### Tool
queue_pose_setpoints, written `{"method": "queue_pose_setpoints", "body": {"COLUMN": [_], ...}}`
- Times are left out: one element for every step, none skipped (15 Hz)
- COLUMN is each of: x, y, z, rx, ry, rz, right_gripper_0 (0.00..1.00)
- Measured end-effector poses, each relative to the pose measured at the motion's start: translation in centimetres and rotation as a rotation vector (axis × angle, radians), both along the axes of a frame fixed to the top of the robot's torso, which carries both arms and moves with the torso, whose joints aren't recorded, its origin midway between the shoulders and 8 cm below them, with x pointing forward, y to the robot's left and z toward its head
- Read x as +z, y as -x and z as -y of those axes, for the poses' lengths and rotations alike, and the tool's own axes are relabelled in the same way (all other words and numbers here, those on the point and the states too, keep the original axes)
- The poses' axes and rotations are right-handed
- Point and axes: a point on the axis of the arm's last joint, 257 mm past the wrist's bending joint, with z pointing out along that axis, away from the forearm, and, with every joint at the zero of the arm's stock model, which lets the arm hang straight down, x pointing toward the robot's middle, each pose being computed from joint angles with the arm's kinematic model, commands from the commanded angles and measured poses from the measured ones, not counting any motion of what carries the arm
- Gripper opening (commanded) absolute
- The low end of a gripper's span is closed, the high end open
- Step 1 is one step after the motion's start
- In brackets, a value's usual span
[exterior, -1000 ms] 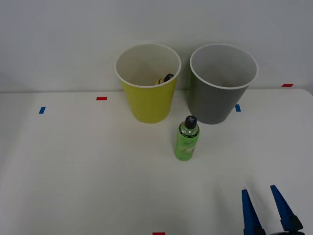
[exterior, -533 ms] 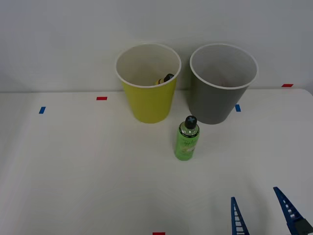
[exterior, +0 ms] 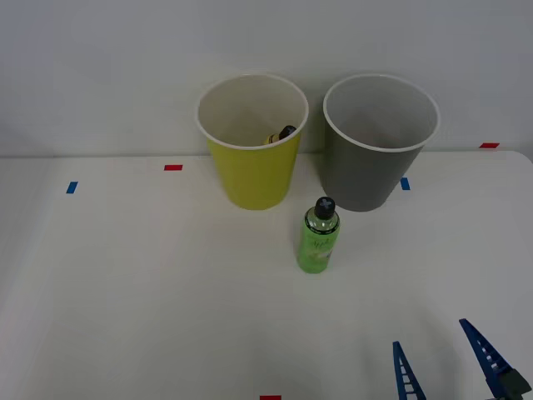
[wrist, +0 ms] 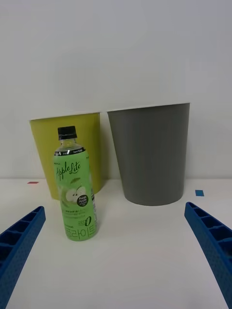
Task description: Put cans in the gray bin, plastic bottles in the light green bin
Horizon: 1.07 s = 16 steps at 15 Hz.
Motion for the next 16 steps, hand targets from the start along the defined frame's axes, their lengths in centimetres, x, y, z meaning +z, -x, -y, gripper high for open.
{"method": "queue_pose_setpoints", "body": {"x": [0.0, -0.1, -0.4, -0.7, -0.9, -1.1, -1.2, -1.4, -1.5, -1.5, -1.4, -1.3, -1.3, -1.2, -1.1, -0.8], "y": [0.2, 0.3, 0.5, 0.6, 0.7, 0.8, 0.9, 1.1, 1.4, 1.6, 1.9, 2.2, 2.5, 2.6, 2.8, 2.8], "z": [-0.1, -0.1, 0.0, 0.2, 0.3, 0.3, 0.4, 0.4, 0.5, 0.8, 1.3, 1.9, 2.8, 3.8, 4.7, 5.4], "rx": [0.006, 0.009, 0.013, 0.016, 0.017, 0.017, 0.015, 0.011, 0.002, -0.016, -0.037, -0.060, -0.090, -0.122, -0.148, -0.171], "ry": [0.006, 0.015, 0.033, 0.060, 0.081, 0.094, 0.104, 0.109, 0.108, 0.099, 0.088, 0.080, 0.078, 0.084, 0.088, 0.076], "rz": [0.000, -0.003, -0.010, -0.019, -0.025, -0.029, -0.033, -0.037, -0.042, -0.044, -0.045, -0.046, -0.046, -0.045, -0.044, -0.039], "right_gripper_0": [1.00, 1.00, 1.00, 1.00, 1.00, 1.00, 1.00, 1.00, 1.00, 1.00, 1.00, 1.00, 1.00, 1.00, 1.00, 1.00]}}
